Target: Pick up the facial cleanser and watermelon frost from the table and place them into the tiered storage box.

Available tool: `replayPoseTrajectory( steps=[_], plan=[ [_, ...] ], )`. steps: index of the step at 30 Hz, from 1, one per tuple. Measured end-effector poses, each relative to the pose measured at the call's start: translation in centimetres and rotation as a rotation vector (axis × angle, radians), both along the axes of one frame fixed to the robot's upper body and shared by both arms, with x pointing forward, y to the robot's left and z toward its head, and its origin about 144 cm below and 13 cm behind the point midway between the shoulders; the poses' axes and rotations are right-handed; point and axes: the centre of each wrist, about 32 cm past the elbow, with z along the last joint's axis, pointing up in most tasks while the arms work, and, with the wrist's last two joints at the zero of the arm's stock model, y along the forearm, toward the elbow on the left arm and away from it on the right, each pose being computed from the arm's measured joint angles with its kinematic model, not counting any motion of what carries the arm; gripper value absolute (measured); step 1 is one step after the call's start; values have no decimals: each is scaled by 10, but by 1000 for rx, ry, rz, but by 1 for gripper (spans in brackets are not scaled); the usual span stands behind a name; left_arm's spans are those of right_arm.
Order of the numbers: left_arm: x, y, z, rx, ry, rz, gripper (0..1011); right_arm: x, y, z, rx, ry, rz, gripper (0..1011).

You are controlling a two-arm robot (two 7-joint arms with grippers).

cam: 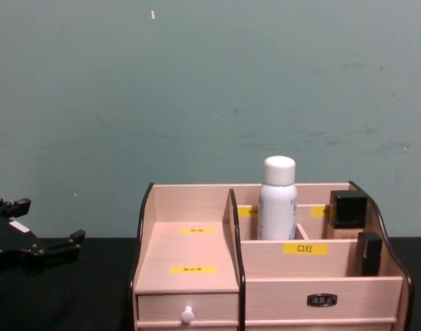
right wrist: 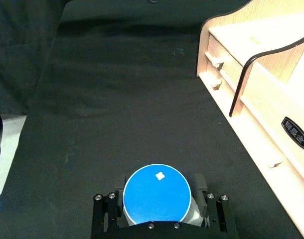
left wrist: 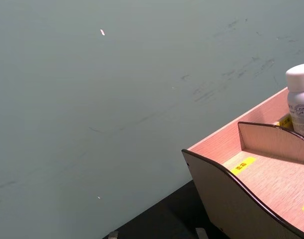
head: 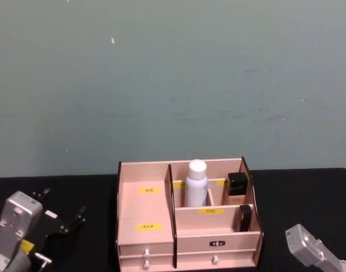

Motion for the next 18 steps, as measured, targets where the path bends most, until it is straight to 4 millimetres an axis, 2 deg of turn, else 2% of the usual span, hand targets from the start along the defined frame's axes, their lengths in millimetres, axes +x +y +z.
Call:
replayPoseTrajectory(
  steps=[18],
  plan=[
    [0,0,0,0,0,0,1001,0,0,0,0,0,0,749]
  ],
)
